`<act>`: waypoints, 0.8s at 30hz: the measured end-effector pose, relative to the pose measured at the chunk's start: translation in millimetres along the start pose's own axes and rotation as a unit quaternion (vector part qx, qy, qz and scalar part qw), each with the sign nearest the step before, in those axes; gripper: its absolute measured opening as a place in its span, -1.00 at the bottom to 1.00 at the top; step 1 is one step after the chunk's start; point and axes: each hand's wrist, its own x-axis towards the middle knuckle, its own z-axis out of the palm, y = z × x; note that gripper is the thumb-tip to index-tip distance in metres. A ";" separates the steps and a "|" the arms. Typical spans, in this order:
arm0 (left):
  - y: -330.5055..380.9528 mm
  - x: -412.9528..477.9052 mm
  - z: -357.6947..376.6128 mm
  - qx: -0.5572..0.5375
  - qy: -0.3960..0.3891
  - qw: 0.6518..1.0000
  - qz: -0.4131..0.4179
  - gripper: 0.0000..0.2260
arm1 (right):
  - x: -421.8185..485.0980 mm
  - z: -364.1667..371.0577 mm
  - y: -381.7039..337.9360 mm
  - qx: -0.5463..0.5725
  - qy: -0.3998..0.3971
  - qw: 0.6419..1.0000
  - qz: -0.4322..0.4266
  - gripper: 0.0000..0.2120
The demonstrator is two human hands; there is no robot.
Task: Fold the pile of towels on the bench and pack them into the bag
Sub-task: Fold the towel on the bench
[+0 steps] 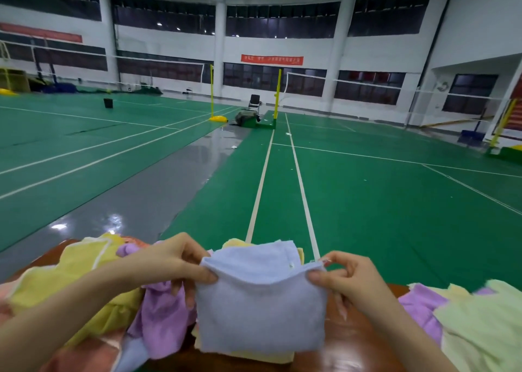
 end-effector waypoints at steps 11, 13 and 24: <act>-82.6 161.3 4.7 -0.034 0.289 0.940 -0.177 -0.82 | 140.0 24.9 59.1 -0.113 0.142 0.983 0.039 -0.76; -99.9 172.9 9.7 -0.007 0.299 0.926 -0.230 -0.79 | 153.4 32.4 75.8 -0.148 0.140 0.976 0.074 -0.77; -104.1 146.3 -1.9 -0.012 0.252 0.941 -0.228 -0.71 | 124.1 37.8 93.8 -0.247 0.187 0.946 0.095 -0.65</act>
